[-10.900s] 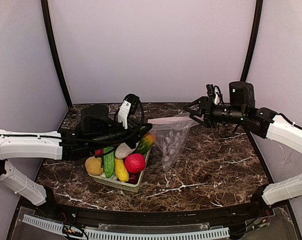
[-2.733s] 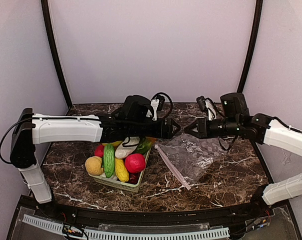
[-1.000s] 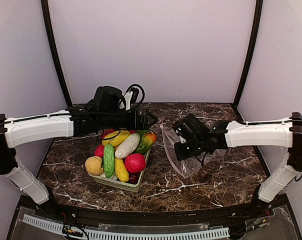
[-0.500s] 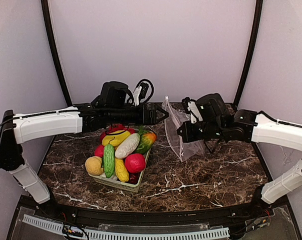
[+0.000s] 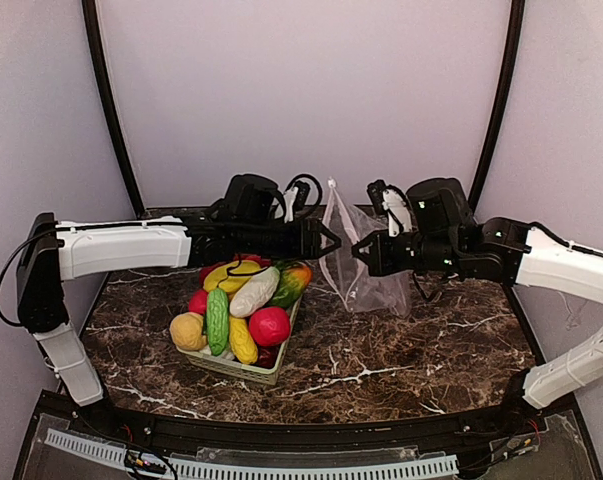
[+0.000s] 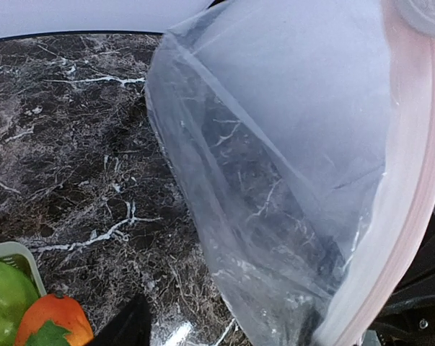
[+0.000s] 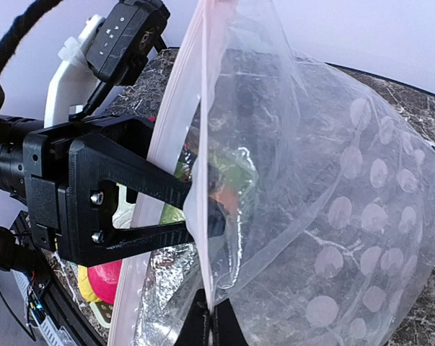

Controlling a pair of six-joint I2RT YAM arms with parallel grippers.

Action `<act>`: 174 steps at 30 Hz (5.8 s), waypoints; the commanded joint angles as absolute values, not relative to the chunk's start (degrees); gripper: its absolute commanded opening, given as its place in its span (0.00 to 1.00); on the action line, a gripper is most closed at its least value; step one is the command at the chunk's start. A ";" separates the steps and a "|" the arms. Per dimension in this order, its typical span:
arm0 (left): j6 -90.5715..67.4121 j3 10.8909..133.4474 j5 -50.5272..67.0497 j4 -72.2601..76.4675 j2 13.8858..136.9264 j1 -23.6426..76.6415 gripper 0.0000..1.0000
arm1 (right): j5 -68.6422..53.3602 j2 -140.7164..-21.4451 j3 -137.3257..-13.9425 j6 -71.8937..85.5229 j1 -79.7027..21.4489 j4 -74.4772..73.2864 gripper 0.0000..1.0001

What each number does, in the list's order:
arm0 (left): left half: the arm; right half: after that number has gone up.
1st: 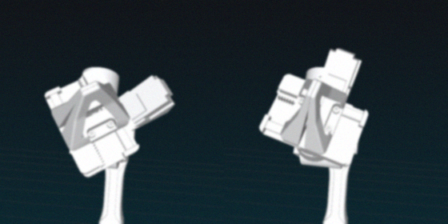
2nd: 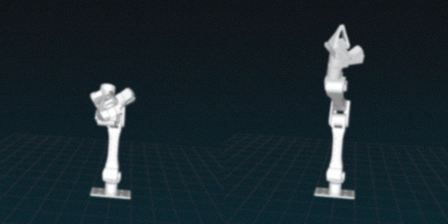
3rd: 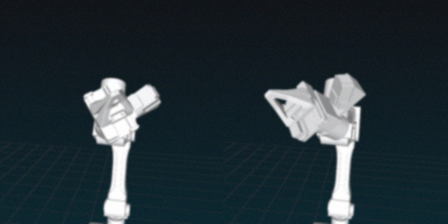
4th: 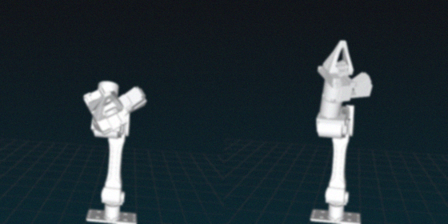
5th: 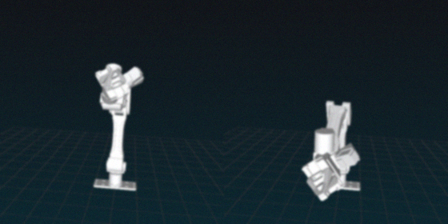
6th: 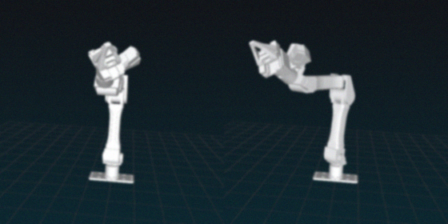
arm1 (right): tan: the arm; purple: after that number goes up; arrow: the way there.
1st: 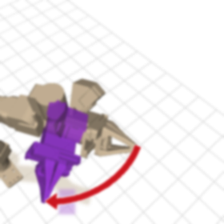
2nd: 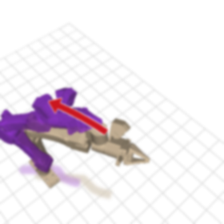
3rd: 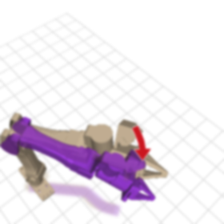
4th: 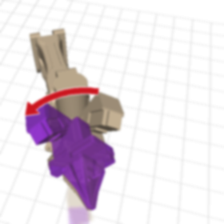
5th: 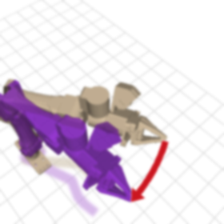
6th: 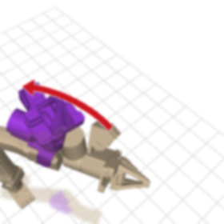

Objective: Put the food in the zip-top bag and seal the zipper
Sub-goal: Open the zipper food storage bag at the center of the board, then pick up the fake vegetable from the bin.

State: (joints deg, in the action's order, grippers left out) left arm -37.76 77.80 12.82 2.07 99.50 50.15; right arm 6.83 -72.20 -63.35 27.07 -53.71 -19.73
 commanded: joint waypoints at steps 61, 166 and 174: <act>-18.73 66.42 18.10 -28.82 75.13 32.69 0.98 | 21.19 -78.12 -72.09 32.26 -53.53 -30.13 0.00; -31.01 55.20 16.67 -34.28 55.41 36.83 0.29 | 18.16 -76.84 -69.63 32.45 -53.17 -28.29 0.00; -20.20 66.79 22.43 -30.06 59.17 36.80 0.30 | 16.86 -76.19 -70.05 31.76 -53.16 -27.84 0.00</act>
